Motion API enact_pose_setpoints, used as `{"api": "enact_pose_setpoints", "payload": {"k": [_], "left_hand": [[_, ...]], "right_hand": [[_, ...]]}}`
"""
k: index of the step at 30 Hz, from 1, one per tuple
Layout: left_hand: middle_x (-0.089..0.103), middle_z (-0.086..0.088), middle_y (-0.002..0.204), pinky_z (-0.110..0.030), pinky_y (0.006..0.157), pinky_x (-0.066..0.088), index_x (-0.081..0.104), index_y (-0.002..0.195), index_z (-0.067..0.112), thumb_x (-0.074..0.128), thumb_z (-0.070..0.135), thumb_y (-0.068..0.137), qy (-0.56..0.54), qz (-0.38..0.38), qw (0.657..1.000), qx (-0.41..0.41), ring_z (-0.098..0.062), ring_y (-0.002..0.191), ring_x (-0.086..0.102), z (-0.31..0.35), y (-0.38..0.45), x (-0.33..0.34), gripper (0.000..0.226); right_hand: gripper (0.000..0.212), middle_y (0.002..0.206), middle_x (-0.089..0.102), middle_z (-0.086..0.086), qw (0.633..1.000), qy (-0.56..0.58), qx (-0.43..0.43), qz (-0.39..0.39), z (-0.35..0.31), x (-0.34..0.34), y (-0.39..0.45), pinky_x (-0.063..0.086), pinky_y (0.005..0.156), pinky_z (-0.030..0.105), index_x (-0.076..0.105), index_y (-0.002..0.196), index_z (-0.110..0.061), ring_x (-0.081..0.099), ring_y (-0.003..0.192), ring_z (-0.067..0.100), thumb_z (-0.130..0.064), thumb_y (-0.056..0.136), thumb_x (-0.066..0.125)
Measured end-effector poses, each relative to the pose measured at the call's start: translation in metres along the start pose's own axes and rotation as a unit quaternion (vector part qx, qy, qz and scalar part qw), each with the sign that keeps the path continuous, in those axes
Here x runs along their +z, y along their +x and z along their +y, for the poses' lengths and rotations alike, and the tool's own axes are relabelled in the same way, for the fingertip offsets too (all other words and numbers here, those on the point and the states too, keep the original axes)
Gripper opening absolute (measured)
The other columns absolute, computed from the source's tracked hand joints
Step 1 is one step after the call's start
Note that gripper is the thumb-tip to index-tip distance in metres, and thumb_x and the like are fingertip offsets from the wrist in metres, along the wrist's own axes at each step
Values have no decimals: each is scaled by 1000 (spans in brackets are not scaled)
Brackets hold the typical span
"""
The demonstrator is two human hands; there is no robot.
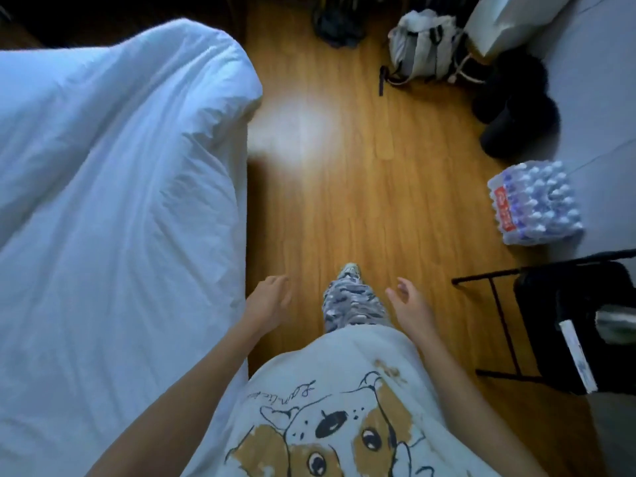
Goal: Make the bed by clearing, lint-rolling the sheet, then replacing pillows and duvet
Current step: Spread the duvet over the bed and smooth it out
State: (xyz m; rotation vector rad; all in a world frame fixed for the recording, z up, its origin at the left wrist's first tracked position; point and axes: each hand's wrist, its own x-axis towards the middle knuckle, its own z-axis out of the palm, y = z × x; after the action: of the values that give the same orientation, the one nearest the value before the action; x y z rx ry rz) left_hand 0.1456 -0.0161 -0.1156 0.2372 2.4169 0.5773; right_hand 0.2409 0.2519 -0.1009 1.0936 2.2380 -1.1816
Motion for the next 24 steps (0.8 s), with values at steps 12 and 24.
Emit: {"api": "enact_pose_setpoints", "payload": {"k": [12, 24], "left_hand": [[50, -10, 139, -39, 99, 41, 46, 141, 14, 51, 24, 99, -132, 161, 962, -177, -26, 126, 47, 16, 206, -168, 44], [44, -14, 143, -43, 100, 41, 45, 141, 12, 53, 20, 97, -253, 196, 895, -310, -32, 129, 43, -73, 412, -334, 46]], "right_hand": [[56, 144, 46, 1, 919, -265, -267, -119, -361, -44, 263, 42, 99, 36, 36, 146, -20, 47, 129, 21, -43, 97, 50], [55, 148, 41, 4, 792, -430, -370, -227, -624, 76, 408, 33, 105, 33, 34, 146, -19, 38, 134, 20, -37, 98, 51]]}}
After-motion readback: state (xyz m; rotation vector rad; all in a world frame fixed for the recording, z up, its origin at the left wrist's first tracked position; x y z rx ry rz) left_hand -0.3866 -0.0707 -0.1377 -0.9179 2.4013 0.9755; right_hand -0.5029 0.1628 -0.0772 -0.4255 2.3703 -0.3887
